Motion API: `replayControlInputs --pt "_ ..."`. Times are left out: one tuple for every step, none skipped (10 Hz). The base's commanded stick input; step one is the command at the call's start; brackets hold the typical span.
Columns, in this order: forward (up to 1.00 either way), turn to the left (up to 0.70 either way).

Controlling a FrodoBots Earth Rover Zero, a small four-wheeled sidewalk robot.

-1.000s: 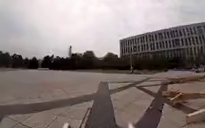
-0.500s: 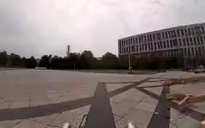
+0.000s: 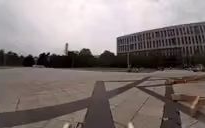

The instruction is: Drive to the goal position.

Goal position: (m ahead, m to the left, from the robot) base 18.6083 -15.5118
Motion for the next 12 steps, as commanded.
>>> replayControlInputs --pt "0.5 0.0" --pt "0.5 0.0" --pt "0.5 -0.02" --pt "0.5 -0.16" --pt "0.5 -0.24" --pt "0.5 -0.25" --pt "0.5 -0.25" --pt "0.5 -0.25" --pt "0.5 -0.25" --pt "0.5 -0.25" --pt "0.5 -0.25" --pt "0.5 -0.25"
